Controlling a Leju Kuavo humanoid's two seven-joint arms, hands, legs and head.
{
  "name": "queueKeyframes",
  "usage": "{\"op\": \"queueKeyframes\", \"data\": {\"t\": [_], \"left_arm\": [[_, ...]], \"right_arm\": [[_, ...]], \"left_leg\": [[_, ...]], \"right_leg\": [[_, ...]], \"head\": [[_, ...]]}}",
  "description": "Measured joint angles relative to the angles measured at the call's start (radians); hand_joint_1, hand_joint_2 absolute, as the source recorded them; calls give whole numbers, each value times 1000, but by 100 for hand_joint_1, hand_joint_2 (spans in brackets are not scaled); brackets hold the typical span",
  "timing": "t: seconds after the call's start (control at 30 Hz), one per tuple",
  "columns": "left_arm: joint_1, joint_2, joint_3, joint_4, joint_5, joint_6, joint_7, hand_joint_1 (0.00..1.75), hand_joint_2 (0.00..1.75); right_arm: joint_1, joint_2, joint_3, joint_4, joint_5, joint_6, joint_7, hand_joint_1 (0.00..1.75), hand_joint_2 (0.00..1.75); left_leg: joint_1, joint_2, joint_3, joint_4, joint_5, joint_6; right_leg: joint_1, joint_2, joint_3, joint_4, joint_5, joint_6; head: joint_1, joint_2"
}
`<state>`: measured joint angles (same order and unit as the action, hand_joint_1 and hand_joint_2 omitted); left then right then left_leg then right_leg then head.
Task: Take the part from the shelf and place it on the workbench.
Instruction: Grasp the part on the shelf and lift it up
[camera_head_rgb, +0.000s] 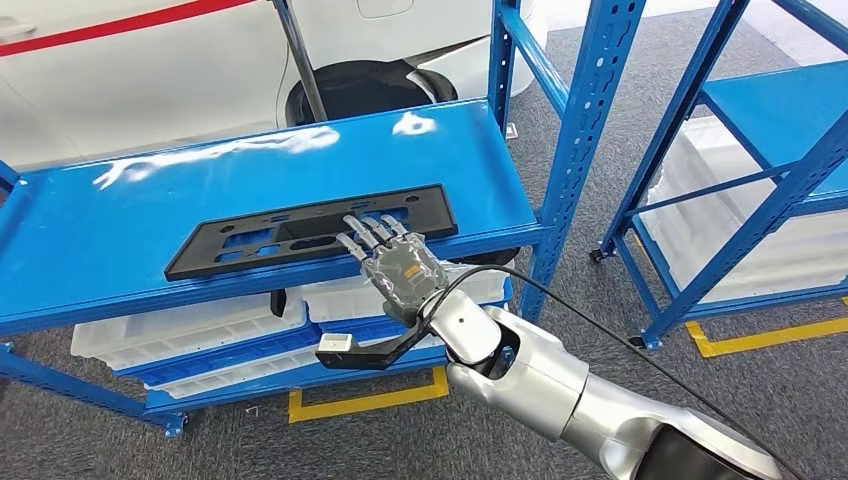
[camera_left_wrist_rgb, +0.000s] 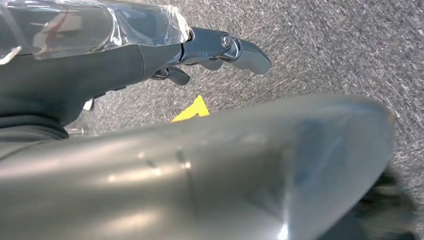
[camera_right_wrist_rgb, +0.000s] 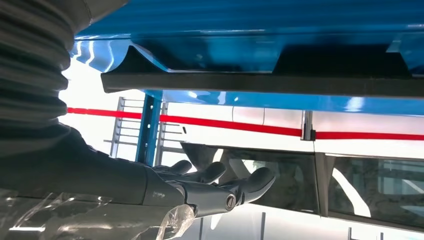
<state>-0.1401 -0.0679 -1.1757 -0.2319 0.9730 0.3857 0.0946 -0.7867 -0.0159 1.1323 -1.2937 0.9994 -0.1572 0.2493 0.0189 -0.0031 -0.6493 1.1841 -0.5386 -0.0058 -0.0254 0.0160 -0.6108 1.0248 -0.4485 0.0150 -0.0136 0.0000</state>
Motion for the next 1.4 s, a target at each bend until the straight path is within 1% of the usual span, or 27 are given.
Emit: {"op": "queueKeyframes", "data": {"t": [0.03, 0.07, 0.1, 0.13, 0.2, 0.23, 0.27, 0.33, 0.4, 0.43, 0.47, 0.53, 0.57, 0.6, 0.63, 0.7, 0.77, 0.83, 0.87, 1.03, 1.1, 1.17, 1.2, 1.23, 1.3, 1.33, 1.4], "left_arm": [[0, 0, 0, 0, 0, 0, 0, 0, 0], [1, 0, 0, 0, 0, 0, 0, 0, 0], [1, 0, 0, 0, 0, 0, 0, 0, 0], [2, 0, 0, 0, 0, -1, 0, 0, 0], [1, 3, 0, 1, 0, -1, 0, 0, 0], [0, 5, 0, 2, 0, -1, 0, 0, 0], [0, 6, 0, 3, 0, -1, 0, 0, 0], [-1, 6, 0, 4, 0, -1, 0, 0, 0], [0, 5, 0, 4, 0, -1, 0, 0, 0], [-1, 4, 0, 4, 0, -1, 0, 0, 0], [-2, 4, 0, 4, 0, -1, -1, 0, 0], [-4, 4, 0, 4, 0, -2, -1, 0, 0], [-4, 3, 0, 4, 0, -3, -1, 0, 0], [-3, 2, 0, 4, 0, -3, -1, 0, 0], [-1, 1, 0, 4, 0, -3, -1, 0, 0], [-1, 0, 0, 4, 0, -3, -1, 0, 0], [-3, 0, 0, 4, 0, -3, -1, 0, 0], [-3, 0, 0, 4, 0, -3, -1, 0, 0], [-3, 0, 0, 4, 0, -3, -1, 0, 0], [-3, 0, 0, 4, 0, -3, -1, 0, 0], [-3, 0, 0, 4, 0, -3, -1, 0, 0], [-4, 0, 0, 4, 1, -3, -1, 0, 0], [-3, 0, 0, 4, 2, -7, -1, 0, 0], [-2, 0, 0, 4, 4, -11, -1, 0, 0], [0, 0, 0, 4, 8, -18, -1, 0, 0], [-1, -1, 0, 4, 8, -18, -1, 0, 0], [-1, -1, 0, 4, 8, -16, 0, 0, 0]], "right_arm": [[0, 1, 1, -1, 0, 0, -1, 0, 175], [2, 1, 3, -2, -1, 0, -2, 0, 175], [2, 2, 5, -3, -2, 0, -4, 0, 175], [3, 3, 6, -4, -3, 0, -6, 0, 175], [2, 6, 7, -7, -4, 0, -9, 0, 175], [1, 8, 7, -8, -5, 0, -10, 0, 175], [1, 10, 8, -9, -6, 0, -11, 0, 175], [1, 12, 10, -10, -7, 0, -13, 0, 175], [3, 14, 11, -11, -8, 0, -15, 0, 175], [2, 15, 12, -12, -9, 0, -17, 0, 175], [3, 14, 14, -12, -10, 0, -18, 0, 175], [5, 13, 18, -12, -12, 1, -20, 0, 175], [8, 13, 21, -12, -13, 1, -20, 0, 175], [10, 12, 24, -12, -14, 1, -20, 0, 175], [11, 12, 27, -12, -14, 0, -20, 0, 175], [10, 12, 30, -12, -14, 0, -20, 0, 175], [9, 13, 31, -12, -15, 0, -20, 0, 175], [9, 14, 31, -12, -15, 0, -20, 0, 175], [10, 14, 32, -12, -15, 0, -20, 0, 175], [10, 14, 32, -12, -15, 0, -20, 0, 175], [9, 14, 32, -12, -15, 0, -21, 0, 175], [7, 15, 32, -12, -15, 0, -22, 0, 175], [7, 16, 32, -12, -16, 1, -23, 0, 175], [7, 17, 32, -12, -16, 2, -23, 0, 175], [6, 18, 33, -12, -19, 3, -25, 0, 175], [4, 19, 33, -12, -21, 4, -26, 0, 175], [3, 20, 33, -12, -24, 5, -28, 0, 175]], "left_leg": [[-1, 0, -40, 67, -19, 1], [-4, 0, -68, 105, -20, 6], [-9, 0, -77, 101, -1, 15], [-16, -1, -65, 54, 38, 29], [-40, -2, -10, -93, 123, 71], [-52, -2, 12, -151, 148, 89], [-62, -1, 26, -185, 157, 101], [-70, -1, 41, -214, 156, 109], [-62, 1, 72, -256, 167, 108], [-56, 2, 89, -277, 172, 107], [-51, 3, 102, -290, 174, 103], [-46, 2, 114, -294, 168, 99], [-44, 1, 118, -292, 162, 95], [-41, 1, 122, -290, 156, 91], [-37, 0, 128, -285, 148, 85], [-33, 0, 135, -268, 127, 71], [-35, -1, 133, -248, 107, 59], [-36, -1, 129, -240, 99, 54], [-36, -1, 129, -241, 98, 53], [-36, -1, 130, -241, 97, 52], [-34, 0, 129, -236, 93, 49], [-28, 0, 98, -168, 56, 35], [-20, 0, 64, -119, 52, 24], [-12, 0, 41, -101, 64, 14], [-2, -1, 41, -161, 123, 5], [-4, -2, 61, -206, 139, 7], [-12, -3, 69, -226, 136, 15]], "right_leg": [[3, 0, 2, 0, -3, -3], [7, 1, 6, 0, -6, -5], [13, 2, 12, 0, -10, -7], [19, 3, 20, -1, -15, -9], [26, 4, 37, -8, -22, -12], [27, 4, 44, -13, -24, -10], [25, 3, 48, -18, -25, -7], [22, 1, 54, -29, -27, 3], [24, -2, 59, -26, -35, 8], [27, -3, 50, 0, -50, 12], [27, -4, 27, 51, -73, 16], [23, -4, -47, 178, -119, 28], [19, -5, -76, 218, -123, 34], [15, -6, -89, 221, -107, 40], [12, -7, -81, 184, -71, 45], [7, -12, -26, 46, 9, 53], [6, -12, 11, -36, 37, 43], [8, -9, 12, -41, 30, 27], [9, -9, 12, -40, 28, 24], [10, -9, 12, -40, 27, 22], [7, -8, 13, -41, 27, 16], [0, -8, 16, -43, 25, 7], [-5, -7, 23, -43, 20, 6], [-8, -6, 30, -43, 14, 8], [-12, -1, 45, -44, 2, 19], [-11, 0, 47, -45, 0, 24], [-9, 1, 46, -49, -1, 35]], "head": [[0, 0], [0, 0], [0, 0], [0, 0], [1, 0], [3, 0], [4, 0], [5, 0], [6, 0], [6, 0], [7, 0], [8, 0], [8, 0], [8, 0], [8, 0], [9, 0], [8, 0], [8, 0], [8, 0], [8, 0], [8, 0], [6, 0], [5, 0], [4, 0], [3, 0], [3, 0], [3, 0]]}}
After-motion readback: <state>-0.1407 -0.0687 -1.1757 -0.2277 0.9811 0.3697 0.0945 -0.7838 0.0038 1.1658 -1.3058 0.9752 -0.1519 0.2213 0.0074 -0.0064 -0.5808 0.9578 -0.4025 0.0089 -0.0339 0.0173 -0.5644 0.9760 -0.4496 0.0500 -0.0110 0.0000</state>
